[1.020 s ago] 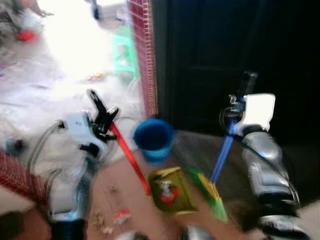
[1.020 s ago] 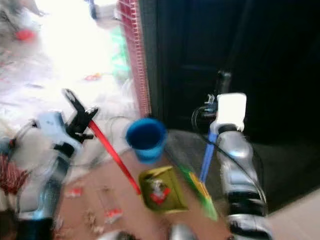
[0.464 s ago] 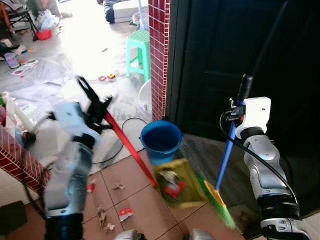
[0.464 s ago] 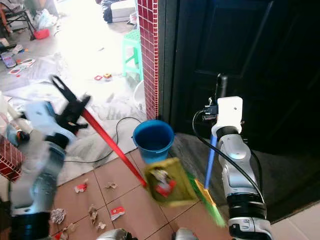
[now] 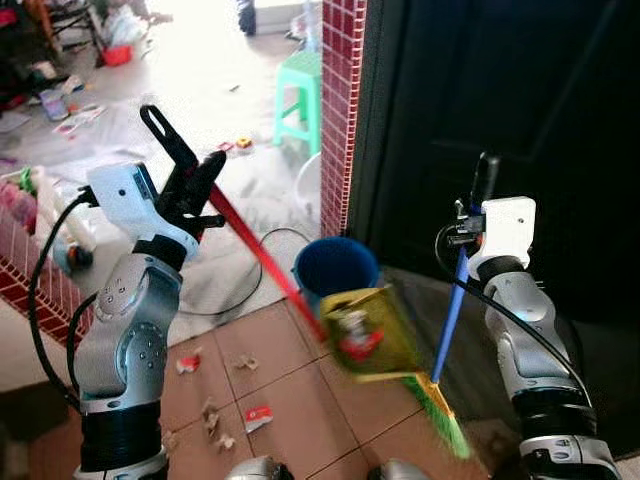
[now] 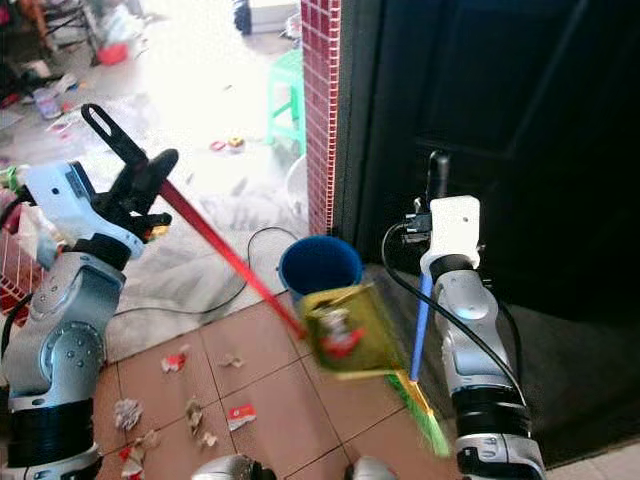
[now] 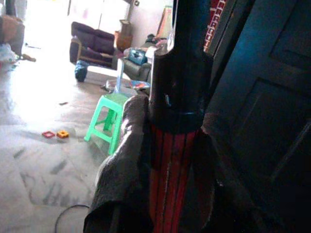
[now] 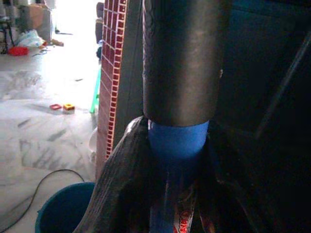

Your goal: Sweep floor

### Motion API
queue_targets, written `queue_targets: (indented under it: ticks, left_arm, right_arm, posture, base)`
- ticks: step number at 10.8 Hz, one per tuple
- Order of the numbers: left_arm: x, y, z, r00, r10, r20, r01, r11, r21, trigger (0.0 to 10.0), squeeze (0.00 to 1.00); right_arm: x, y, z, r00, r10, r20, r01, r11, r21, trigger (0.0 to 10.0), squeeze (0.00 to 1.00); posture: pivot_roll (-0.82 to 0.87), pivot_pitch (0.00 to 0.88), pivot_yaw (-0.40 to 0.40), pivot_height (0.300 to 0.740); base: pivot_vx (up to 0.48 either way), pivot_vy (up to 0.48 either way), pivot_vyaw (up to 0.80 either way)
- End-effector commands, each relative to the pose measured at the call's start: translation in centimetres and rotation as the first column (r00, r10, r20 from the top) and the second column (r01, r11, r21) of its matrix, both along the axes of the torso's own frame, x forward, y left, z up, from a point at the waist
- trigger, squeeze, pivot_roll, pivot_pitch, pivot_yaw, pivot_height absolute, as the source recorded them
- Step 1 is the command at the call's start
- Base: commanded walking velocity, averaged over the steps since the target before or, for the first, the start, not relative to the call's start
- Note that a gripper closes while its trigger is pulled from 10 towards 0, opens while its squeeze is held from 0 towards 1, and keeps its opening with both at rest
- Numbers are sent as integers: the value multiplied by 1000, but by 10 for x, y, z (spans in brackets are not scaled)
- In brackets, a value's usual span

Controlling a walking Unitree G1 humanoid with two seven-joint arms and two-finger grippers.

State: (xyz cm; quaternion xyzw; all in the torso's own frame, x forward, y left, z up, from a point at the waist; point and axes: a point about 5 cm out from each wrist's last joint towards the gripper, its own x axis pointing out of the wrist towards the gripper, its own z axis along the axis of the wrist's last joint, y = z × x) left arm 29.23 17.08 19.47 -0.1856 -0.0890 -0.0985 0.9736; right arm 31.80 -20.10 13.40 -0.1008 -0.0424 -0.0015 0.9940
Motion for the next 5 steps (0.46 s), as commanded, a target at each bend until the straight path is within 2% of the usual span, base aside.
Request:
queue_targets:
  ticks: [1,2,4,5]
  left_arm:
    - [-1,4,29,993,16,119,-12,999,-32,10000,0]
    - [4,13,38,988,61,143,-59,998,-21,10000,0]
    - [8,18,43,983,79,167,-80,997,-3,10000,0]
    - [12,19,46,979,105,177,-104,994,-18,10000,0]
  right_arm:
    - [3,3,10,999,19,48,-18,1000,-15,10000,0]
    - [3,3,9,999,22,46,-21,1000,-15,10000,0]
    - [2,4,11,998,24,52,-23,1000,-13,10000,0]
    - [2,8,11,998,40,58,-38,999,-24,10000,0]
  posture:
    - [-73,0,41,740]
    - [-76,0,45,740]
    - [-77,0,49,740]
    - [-83,0,54,740]
  base:
    - [0,0,0]
    - [0,0,0]
    - [0,0,0]
    - [277,0,0]
